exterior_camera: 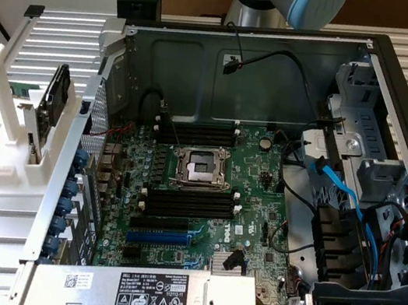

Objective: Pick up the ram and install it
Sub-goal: 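Pick up the ram and move it above insertion slot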

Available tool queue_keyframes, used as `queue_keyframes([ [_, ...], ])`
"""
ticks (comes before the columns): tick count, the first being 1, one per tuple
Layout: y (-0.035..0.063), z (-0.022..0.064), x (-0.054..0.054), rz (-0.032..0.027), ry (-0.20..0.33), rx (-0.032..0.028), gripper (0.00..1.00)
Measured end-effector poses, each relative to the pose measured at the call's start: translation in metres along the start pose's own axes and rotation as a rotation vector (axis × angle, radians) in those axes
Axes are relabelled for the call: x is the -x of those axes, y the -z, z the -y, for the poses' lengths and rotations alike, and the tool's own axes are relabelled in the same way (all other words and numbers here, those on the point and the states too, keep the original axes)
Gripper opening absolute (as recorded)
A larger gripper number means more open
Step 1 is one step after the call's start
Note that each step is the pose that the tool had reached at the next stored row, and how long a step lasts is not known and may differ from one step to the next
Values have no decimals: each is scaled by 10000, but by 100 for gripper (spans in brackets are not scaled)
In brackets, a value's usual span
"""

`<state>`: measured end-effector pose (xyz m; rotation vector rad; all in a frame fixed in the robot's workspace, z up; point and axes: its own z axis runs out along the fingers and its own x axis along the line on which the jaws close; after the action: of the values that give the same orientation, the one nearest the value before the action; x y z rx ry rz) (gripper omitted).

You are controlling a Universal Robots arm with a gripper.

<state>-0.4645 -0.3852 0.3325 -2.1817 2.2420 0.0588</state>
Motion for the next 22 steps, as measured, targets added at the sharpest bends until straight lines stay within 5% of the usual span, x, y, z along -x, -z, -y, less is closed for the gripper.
queue_keyframes([
  [6,156,2,6,-54,-302,-45,12],
  [13,233,90,11,-108,-342,-269,12],
  [15,292,201,16,-116,-340,-314,12],
  [18,359,398,23,-116,-340,-315,12],
  [22,432,557,25,-115,-340,-316,12],
])
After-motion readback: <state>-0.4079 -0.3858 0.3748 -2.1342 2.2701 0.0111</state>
